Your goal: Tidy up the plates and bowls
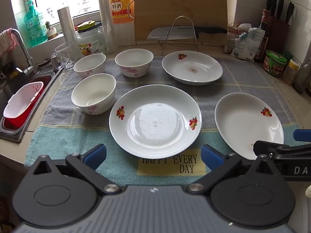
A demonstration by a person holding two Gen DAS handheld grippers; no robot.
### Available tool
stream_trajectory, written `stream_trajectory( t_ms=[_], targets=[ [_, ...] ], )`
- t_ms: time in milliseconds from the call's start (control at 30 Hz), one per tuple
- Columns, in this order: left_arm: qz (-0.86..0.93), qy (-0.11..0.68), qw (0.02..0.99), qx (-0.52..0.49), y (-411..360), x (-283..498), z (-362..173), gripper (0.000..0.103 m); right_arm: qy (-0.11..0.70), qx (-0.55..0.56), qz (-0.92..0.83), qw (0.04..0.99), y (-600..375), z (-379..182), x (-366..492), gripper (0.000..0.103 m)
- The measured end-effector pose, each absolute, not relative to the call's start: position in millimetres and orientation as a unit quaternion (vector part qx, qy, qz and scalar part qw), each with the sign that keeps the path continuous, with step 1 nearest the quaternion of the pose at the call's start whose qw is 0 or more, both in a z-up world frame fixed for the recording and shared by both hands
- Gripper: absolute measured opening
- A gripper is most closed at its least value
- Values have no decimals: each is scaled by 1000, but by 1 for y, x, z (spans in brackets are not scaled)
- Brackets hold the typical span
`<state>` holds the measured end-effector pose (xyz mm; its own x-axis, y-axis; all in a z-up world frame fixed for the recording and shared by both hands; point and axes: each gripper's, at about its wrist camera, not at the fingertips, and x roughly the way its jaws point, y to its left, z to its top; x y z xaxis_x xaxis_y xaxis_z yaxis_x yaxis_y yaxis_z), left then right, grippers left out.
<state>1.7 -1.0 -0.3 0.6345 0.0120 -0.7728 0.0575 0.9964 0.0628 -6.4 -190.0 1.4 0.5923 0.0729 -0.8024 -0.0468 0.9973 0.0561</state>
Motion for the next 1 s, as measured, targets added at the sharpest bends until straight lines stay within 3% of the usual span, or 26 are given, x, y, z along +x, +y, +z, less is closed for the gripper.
stream_trajectory(
  t_ms=[1000],
  targets=[
    [-20, 419, 907, 30, -4, -4, 5, 102, 444, 14, 39, 895, -189, 5, -9, 103]
  ],
)
